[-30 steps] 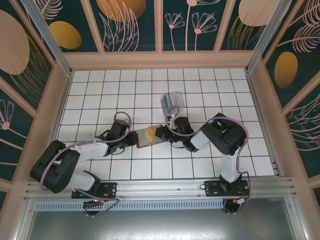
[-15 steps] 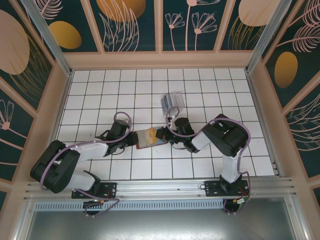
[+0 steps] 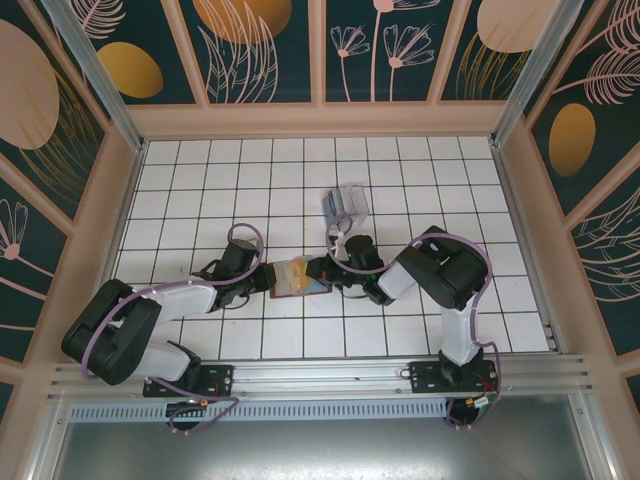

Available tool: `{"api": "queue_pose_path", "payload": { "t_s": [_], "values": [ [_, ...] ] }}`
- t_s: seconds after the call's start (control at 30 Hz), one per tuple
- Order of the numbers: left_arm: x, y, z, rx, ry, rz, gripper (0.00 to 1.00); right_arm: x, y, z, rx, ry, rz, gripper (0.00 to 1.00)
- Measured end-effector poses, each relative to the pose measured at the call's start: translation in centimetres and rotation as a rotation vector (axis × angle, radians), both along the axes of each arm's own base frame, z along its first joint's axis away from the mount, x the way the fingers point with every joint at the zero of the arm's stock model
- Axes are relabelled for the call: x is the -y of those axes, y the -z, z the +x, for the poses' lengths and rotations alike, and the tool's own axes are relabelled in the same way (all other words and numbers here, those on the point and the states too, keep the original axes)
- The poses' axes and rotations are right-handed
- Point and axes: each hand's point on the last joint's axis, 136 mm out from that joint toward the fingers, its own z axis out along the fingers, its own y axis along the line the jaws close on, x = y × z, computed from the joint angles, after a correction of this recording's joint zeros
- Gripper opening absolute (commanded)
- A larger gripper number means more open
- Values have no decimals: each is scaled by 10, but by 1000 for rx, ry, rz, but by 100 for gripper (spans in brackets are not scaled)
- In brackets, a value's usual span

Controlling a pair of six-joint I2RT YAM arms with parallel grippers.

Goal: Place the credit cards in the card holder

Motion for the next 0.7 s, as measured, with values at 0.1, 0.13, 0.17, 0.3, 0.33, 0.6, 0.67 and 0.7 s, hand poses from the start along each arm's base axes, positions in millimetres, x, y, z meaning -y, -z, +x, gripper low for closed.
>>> {"api": "queue_pose_path", "payload": {
  "t_s": [0.1, 0.13, 0.17, 0.3, 0.33, 0.6, 0.67, 0.7],
  "values": [
    [0, 0, 0, -2, -1, 0, 22, -2, 2, -1, -5, -10, -17, 18],
    [0, 0, 0, -2, -1, 0, 22, -3, 1, -1, -1, -16, -20, 22],
    [0, 0, 0, -2, -1, 0, 22, -4, -1, -1, 9, -22, -23, 22],
    [0, 0, 0, -4, 1, -1, 22, 0, -2, -5, 27, -37, -74, 23],
    [0, 0, 0, -4, 1, -1, 22, 2, -2, -6, 34, -40, -92, 23],
    [0, -1, -1, 0, 3, -6, 21, 7, 1, -6, 70, -70, -197, 24],
    [0, -1, -1, 3, 3, -8, 21, 7, 2, -6, 76, -80, -217, 24],
    [0, -1, -1, 4, 3, -9, 21, 7, 2, -6, 78, -85, -225, 24]
  ]
}}
